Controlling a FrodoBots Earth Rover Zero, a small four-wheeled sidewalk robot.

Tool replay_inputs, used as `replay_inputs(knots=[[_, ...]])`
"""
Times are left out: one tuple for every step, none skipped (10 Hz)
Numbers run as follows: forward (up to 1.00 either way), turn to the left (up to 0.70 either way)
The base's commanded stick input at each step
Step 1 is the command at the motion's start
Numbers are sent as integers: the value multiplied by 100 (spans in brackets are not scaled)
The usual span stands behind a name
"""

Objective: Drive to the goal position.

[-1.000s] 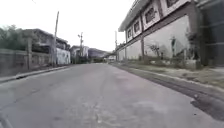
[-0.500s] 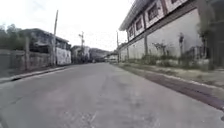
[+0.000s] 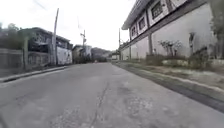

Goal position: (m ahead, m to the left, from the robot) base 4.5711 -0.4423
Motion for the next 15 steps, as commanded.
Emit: replay_inputs(knots=[[100,0],[100,0],[100,0],[100,0],[100,-15],[100,-32],[100,-40],[100,-40],[100,-32],[100,-16],[100,-6],[100,0],[100,0],[100,0],[100,0]])
